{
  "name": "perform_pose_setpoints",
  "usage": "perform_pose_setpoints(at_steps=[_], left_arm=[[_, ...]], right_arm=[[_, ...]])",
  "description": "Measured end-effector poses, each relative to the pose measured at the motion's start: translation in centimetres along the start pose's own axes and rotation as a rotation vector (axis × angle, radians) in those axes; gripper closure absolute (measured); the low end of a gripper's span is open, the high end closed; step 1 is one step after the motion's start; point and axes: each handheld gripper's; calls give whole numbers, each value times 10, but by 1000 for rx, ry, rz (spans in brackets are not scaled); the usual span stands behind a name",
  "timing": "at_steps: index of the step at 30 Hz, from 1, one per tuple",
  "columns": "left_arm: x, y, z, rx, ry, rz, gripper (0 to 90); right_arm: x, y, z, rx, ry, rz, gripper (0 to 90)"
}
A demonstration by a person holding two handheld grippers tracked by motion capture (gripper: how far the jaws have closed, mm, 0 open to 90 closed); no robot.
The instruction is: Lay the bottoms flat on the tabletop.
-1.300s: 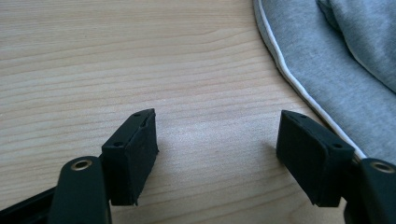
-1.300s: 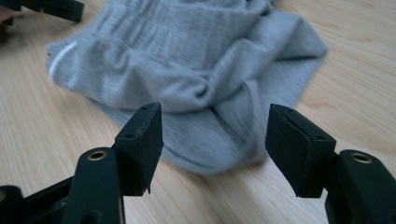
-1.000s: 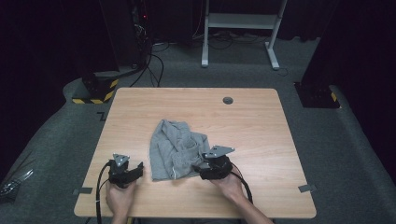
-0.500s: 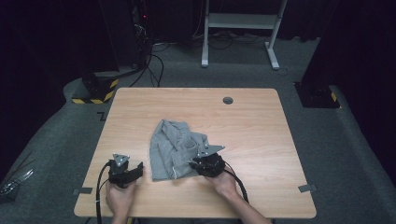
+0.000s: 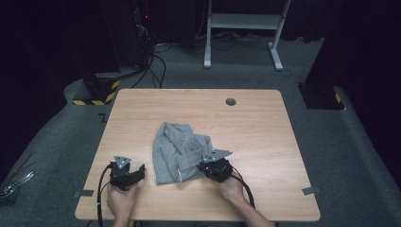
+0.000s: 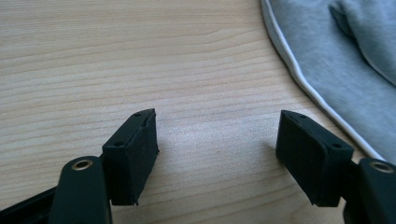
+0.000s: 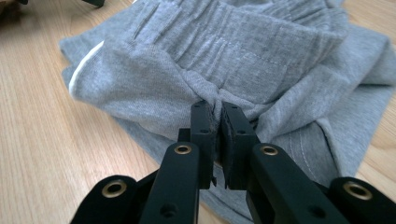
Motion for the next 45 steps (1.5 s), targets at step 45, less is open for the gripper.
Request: perform_pose_setpoints(at_steps=[45], left_arm=[[-118,-6,-9,10,266,-163,199]], right_arm=[[-17,41,74,-61,106,-108,655]])
Point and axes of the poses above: each handheld gripper's, and its own axes: z roughly backward along the jaws, y roughly out of its underside, x roughly to its left, and after that the axes turned 9 degrees about -x, right-handed
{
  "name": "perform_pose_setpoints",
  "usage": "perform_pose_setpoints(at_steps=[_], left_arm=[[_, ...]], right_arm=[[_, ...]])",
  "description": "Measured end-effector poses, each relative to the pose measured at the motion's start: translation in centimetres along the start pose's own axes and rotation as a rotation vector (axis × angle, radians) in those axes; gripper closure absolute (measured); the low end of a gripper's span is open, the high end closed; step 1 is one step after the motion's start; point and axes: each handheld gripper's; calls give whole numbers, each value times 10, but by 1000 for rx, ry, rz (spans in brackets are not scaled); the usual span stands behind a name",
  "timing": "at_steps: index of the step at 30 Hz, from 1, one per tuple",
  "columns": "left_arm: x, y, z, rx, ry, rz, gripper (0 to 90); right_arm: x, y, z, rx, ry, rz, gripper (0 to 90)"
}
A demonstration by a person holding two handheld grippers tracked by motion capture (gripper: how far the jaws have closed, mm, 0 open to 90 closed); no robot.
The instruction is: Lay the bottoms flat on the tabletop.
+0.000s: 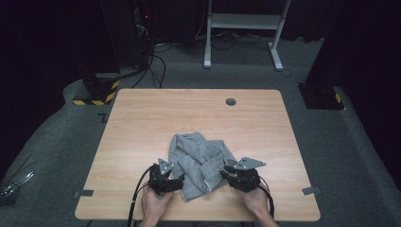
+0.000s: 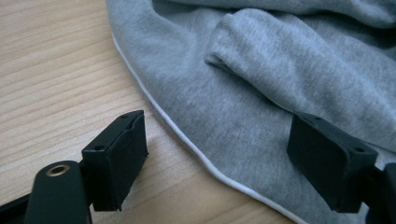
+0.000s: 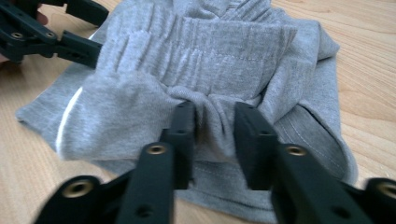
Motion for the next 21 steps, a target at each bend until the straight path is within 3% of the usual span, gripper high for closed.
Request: perform_pose_setpoints(at_steps=[2,6,11,16,18,21], left_arm=[[1,-1,-1,2,4,-4,197],[2,-2,-3,1,13,-11,196],[3,-2,-3,1,13,-13,196],[3,-2,-3,1,13,-13,196],[3,-2,-3,1,13,-13,196],[3,-2,-3,0,13,-11,196]], right_arm=[[3,-1,4,-9,-8,4,548],[11,-5,10,-42,-39,20,443],[24,-12,10,-48,-87,51,395],[36,-15,-3,-25,-122,80,367],[38,-13,-13,13,-129,94,388],[38,-9,-22,52,-112,94,594]])
Point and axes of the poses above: each handheld gripper's, and its own axes: z roughly backward along the jaws, y roughly out of its underside, x roughly to its left, and after that the axes turned 9 degrees about -x, right-handed
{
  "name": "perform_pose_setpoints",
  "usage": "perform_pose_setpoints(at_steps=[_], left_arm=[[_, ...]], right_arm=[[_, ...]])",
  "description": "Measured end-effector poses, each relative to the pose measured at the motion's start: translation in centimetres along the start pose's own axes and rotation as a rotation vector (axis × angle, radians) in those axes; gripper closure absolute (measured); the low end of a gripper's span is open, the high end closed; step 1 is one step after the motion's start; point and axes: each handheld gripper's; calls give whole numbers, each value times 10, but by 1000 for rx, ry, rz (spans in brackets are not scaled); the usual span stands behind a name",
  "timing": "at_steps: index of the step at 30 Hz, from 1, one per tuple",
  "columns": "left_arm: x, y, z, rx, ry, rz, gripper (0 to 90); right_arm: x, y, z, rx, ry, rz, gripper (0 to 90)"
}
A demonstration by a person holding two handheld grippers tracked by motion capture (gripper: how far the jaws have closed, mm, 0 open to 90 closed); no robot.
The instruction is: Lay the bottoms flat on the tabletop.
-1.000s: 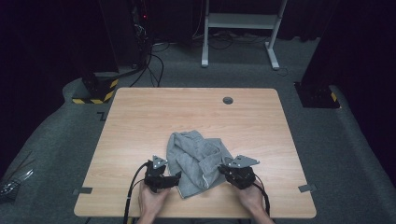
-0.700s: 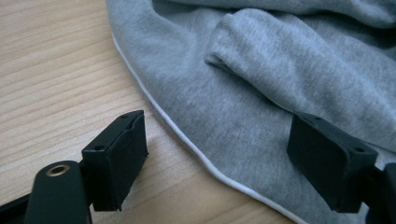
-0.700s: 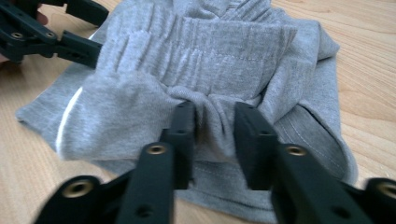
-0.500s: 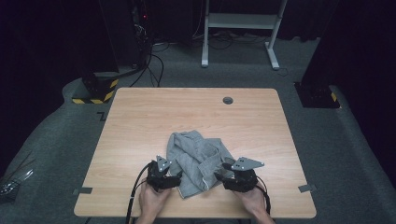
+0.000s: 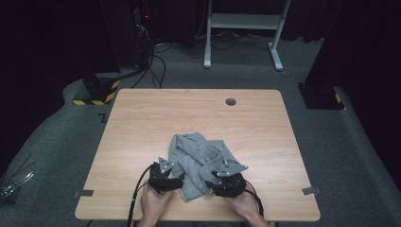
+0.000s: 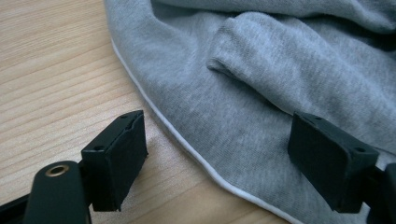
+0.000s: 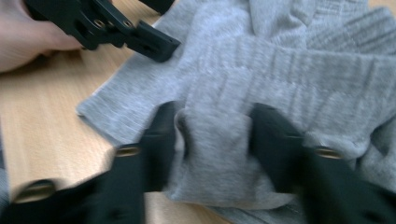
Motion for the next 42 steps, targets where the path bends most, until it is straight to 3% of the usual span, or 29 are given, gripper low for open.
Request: perform_pose_setpoints(at_steps=[3,7,10,19,21,22,27,32,38,42], left_arm=[[0,0,0,0,0,1,197],[0,0,0,0,1,-1,197],[0,0,0,0,1,0,197],[0,0,0,-1,0,4,198],[0,0,0,-1,0,5,199],[0,0,0,-1,0,5,199],[0,0,0,-1,0,5,200],[0,0,0,-1,0,6,202],[1,0,0,-2,1,7,206],[2,0,1,-4,5,3,220]], right_arm=[[-6,1,1,5,3,-16,780],[-13,-2,14,-24,22,-6,837],[-19,-7,25,-48,49,-1,842],[-61,-25,58,-115,181,-17,843],[-72,-26,63,-127,214,-40,843],[-85,-26,66,-138,245,-72,843],[-104,-23,67,-143,303,-106,843],[-128,-13,63,-127,385,-175,842],[-139,4,51,-69,397,-232,824],[-135,9,51,-62,385,-251,733]])
Point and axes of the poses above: each handheld gripper's, and its own axes: z roughly backward along the jaws, y roughly out of its underside, x roughly to its left, and after that the axes turned 9 degrees about -x, right-handed
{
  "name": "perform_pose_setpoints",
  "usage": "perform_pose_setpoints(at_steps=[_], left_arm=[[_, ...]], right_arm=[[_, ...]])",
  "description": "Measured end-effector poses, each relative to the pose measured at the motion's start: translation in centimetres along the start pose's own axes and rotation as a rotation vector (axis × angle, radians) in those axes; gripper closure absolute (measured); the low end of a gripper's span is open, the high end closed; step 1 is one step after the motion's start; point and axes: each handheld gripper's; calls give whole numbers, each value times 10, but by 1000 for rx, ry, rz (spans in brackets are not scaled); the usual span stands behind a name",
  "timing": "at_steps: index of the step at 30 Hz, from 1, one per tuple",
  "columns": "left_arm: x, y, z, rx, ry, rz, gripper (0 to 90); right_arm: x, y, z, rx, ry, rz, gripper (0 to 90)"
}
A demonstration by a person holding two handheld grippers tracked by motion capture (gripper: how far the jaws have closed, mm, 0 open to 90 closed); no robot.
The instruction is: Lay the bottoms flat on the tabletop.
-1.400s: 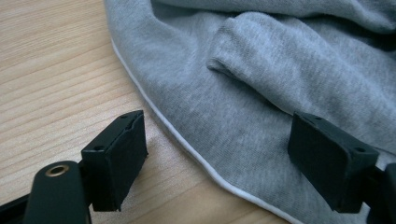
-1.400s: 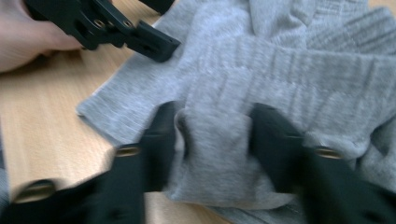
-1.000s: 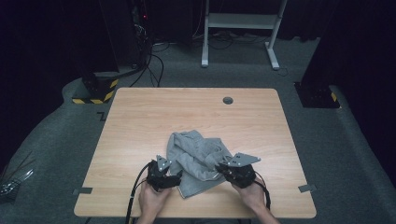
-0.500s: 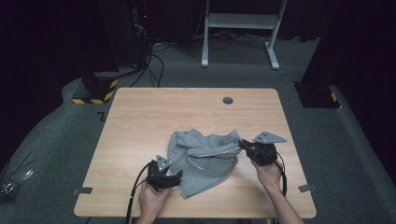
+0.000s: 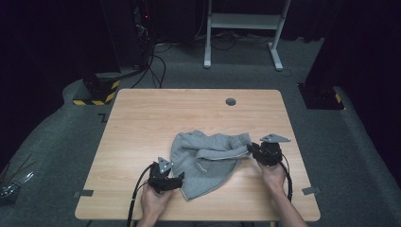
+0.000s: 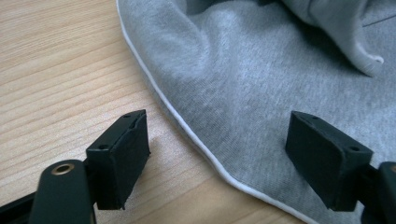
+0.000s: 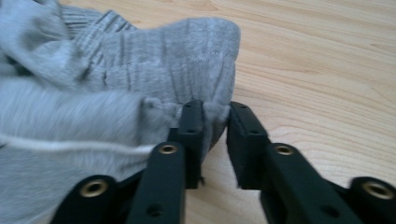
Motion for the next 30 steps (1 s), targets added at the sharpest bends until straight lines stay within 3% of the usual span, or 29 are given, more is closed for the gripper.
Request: perform_pose_setpoints(at_steps=[5,8,12,19,22,25,30], left_arm=[[-8,-4,2,12,27,1,269],[-17,-7,6,1,47,-23,265],[-26,-12,7,1,96,-14,269],[-40,-12,-3,48,128,-55,284],[-42,-12,-6,49,115,-72,299],[-41,-13,-7,56,109,-72,320],[-36,-13,-6,57,107,-82,335]], right_arm=[[11,-5,22,-62,-36,-8,581],[26,-7,34,-91,-46,47,544],[47,-6,40,-101,-88,90,509],[83,-1,13,-38,-199,157,450],[91,2,-1,14,-210,181,439],[96,7,-14,66,-213,196,486],[95,14,-27,163,-202,221,727]])
Point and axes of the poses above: each handheld gripper's, and its own axes: z roughly backward along the jaws, y roughly out of its underside, x roughly to its left, and after that the axes turned 9 degrees about -x, right-handed
